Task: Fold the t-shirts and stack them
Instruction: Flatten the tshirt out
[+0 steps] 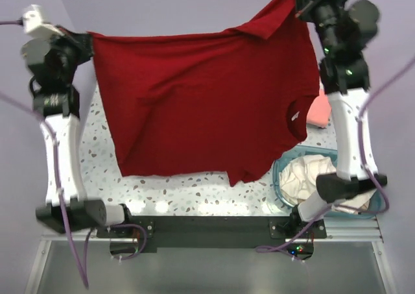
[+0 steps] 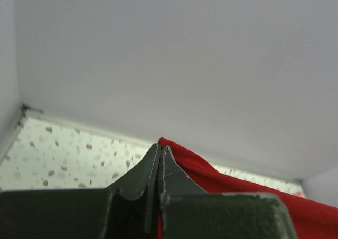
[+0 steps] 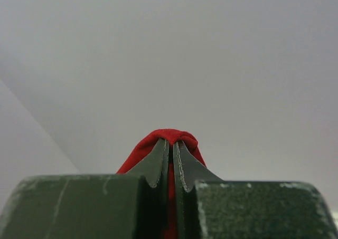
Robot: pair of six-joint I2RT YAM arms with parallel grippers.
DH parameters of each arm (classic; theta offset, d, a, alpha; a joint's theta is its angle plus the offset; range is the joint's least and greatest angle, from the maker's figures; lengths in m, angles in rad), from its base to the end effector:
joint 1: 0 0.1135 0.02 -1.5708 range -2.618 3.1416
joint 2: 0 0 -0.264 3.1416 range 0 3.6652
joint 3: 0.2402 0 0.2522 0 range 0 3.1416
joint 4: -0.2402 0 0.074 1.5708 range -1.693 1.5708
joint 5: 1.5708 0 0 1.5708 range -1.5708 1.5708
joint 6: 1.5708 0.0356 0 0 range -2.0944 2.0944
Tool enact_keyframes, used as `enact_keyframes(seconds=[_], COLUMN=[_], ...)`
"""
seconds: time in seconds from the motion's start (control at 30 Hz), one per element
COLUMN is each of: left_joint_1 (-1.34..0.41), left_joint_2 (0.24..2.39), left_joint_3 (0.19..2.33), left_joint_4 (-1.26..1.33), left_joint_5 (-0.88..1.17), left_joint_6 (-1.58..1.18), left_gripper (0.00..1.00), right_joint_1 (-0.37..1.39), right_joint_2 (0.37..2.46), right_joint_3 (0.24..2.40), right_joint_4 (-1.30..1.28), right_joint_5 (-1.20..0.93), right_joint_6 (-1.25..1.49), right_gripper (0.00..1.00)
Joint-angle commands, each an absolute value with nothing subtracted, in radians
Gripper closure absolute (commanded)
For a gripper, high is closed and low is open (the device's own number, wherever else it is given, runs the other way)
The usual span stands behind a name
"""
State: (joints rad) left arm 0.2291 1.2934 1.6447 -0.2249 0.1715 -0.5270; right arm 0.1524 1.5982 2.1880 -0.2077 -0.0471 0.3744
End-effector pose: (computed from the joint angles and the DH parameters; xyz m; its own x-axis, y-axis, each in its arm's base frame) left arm 0.2597 0.0543 0.5218 0.1357 -0.4772 -0.8682 0.0109 0.8770 -0.4803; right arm 0.2954 0.0471 0.6044 0.2718 0.4113 -0.8700 -0.3161 0.8920 0.3230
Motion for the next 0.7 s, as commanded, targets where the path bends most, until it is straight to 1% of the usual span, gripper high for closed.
enact_keyframes(seconds=[0.0,0.03,0.07,0.1,0.13,0.17,0.2,0.23,0.27,0.33,0.37,0.43,0.47,0.5,0.57,0.63,0.67], left_joint_1=[0.242,0.250,0.250,0.250,0.252,0.252,0.249,0.245,0.245,0.235,0.227,0.193,0.180,0.149,0.123,0.103,0.101], left_joint_2=[1.587,1.744,1.831,1.911,2.048,2.103,2.143,2.181,2.181,2.137,2.108,2.011,1.979,1.923,1.878,1.832,1.816], left_joint_3=[1.601,1.636,1.693,1.835,1.906,2.027,2.067,2.092,2.097,2.056,1.975,1.874,1.773,1.725,1.602,1.525,1.447], left_joint_4=[-0.230,-0.230,-0.274,-0.306,-0.336,-0.383,-0.400,-0.414,-0.431,-0.437,-0.431,-0.417,-0.414,-0.413,-0.416,-0.411,-0.384], left_joint_5=[0.320,0.383,0.391,0.390,0.387,0.379,0.371,0.345,0.333,0.298,0.282,0.246,0.229,0.213,0.198,0.242,0.270], left_joint_6=[-0.483,-0.482,-0.480,-0.486,-0.509,-0.515,-0.523,-0.535,-0.538,-0.526,-0.516,-0.476,-0.466,-0.457,-0.456,-0.486,-0.500], left_gripper=[1.00,1.00,1.00,0.89,0.63,0.52,0.43,0.33,0.29,0.22,0.21,0.19,0.18,0.16,0.15,0.14,0.14], right_joint_1=[0.158,0.161,0.160,0.158,0.161,0.161,0.160,0.163,0.166,0.173,0.178,0.181,0.187,0.192,0.219,0.245,0.273], right_joint_2=[1.846,1.971,2.050,2.122,2.190,2.326,2.373,2.406,2.410,2.361,2.295,2.246,2.205,2.186,2.146,2.094,2.080], right_joint_3=[2.140,2.163,2.245,2.300,2.369,2.510,2.567,2.592,2.564,2.450,2.324,2.199,2.172,2.145,2.074,1.998,1.973], right_joint_4=[-0.255,-0.311,-0.345,-0.372,-0.455,-0.494,-0.529,-0.557,-0.546,-0.462,-0.433,-0.399,-0.403,-0.420,-0.437,-0.459,-0.465], right_joint_5=[-0.008,-0.003,0.014,0.002,-0.027,-0.055,-0.078,-0.103,-0.121,-0.136,-0.138,-0.149,-0.161,-0.169,-0.193,-0.201,-0.206], right_joint_6=[0.419,0.428,0.434,0.440,0.443,0.457,0.466,0.471,0.479,0.477,0.465,0.456,0.448,0.442,0.407,0.381,0.368], right_gripper=[1.00,1.00,1.00,1.00,0.92,0.54,0.31,0.13,0.02,0.01,0.01,0.01,0.01,0.01,0.01,0.01,0.01])
